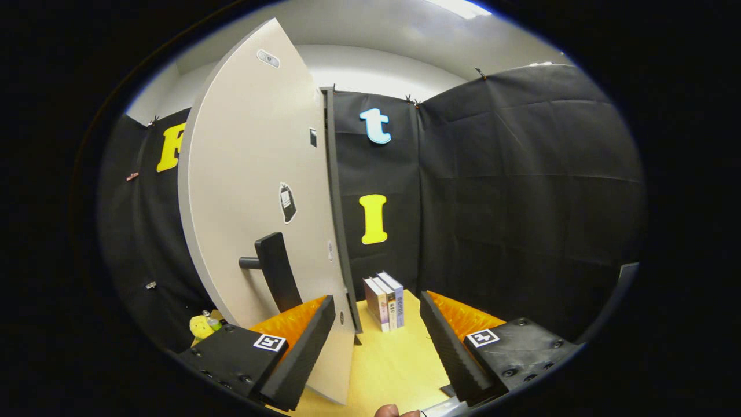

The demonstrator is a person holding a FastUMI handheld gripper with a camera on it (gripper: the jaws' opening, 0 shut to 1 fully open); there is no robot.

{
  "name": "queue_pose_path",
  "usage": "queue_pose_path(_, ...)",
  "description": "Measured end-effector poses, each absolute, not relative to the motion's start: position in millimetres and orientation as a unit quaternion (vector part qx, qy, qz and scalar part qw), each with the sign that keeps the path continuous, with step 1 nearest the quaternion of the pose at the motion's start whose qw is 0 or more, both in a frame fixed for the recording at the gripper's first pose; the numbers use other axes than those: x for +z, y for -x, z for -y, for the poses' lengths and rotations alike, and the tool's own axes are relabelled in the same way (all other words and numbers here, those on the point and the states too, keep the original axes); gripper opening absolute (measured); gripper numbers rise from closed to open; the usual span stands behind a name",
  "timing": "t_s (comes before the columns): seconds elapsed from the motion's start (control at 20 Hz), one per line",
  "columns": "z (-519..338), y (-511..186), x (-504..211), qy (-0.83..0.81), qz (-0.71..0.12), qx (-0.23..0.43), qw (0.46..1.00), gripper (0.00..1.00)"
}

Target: Open the shoe cabinet door, grab the shoes and put them into the shoe cabinet, then close the shoe cabinet door.

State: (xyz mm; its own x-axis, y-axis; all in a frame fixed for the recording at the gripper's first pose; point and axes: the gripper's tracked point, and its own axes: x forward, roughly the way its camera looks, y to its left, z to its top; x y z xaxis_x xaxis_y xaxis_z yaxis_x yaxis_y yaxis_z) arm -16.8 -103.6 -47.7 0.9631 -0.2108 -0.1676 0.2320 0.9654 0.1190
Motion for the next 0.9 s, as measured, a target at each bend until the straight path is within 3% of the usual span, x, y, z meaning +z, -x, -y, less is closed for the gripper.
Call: queue_pose_path(0.9,-94.2,-85.7,-31.3,-0.071,-0.061,0.035,0.995,0.98)
